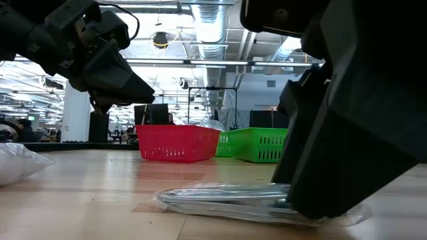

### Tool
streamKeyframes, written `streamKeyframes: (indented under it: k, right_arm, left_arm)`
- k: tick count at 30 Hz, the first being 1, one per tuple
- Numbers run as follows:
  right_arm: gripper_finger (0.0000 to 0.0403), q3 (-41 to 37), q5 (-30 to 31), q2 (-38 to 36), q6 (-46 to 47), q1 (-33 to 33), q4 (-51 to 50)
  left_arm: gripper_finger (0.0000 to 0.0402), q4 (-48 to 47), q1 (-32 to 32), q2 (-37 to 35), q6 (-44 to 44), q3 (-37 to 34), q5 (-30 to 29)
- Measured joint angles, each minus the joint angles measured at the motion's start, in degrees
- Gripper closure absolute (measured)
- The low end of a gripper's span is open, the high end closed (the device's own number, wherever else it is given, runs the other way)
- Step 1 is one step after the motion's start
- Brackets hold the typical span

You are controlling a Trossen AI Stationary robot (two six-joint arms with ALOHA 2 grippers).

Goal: Pick & Place Travel size toiletries
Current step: Put the silver nail cutter into the bottom red bin

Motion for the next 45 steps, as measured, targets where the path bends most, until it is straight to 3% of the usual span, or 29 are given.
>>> streamKeyframes:
  k: [3, 9, 26, 35, 45]
  right_arm:
    - [0.0262, 1.98, 0.34, 0.47, -0.02, 0.13, -4.39]
    - [0.036, 2.16, 0.18, 0.36, 0.12, 0.01, -5.74]
    - [0.0356, 12.7, 0.06, 1.41, -6.77, 0.25, -19.8]
    - [0.0356, 17.87, 5.68, 1.48, -7.53, -0.25, -31.78]
    - [0.0356, 21.05, 11.77, -2.82, -10.09, -1.13, -37.41]
  left_arm:
    - [0.0344, 0.01, 0.0, 0.0, 0.0, 0.0, 0.0]
    - [0.0344, 0.01, 0.0, 0.0, -0.02, 0.0, 0.0]
    - [0.0344, 0.09, 0.0, 0.0, -0.04, 0.0, 0.0]
    - [0.0344, 1.14, 0.0, 0.01, -0.02, 0.0, 0.0]
    - [0.0344, 3.77, -0.01, 0.0, 0.03, 0.0, 0.0]
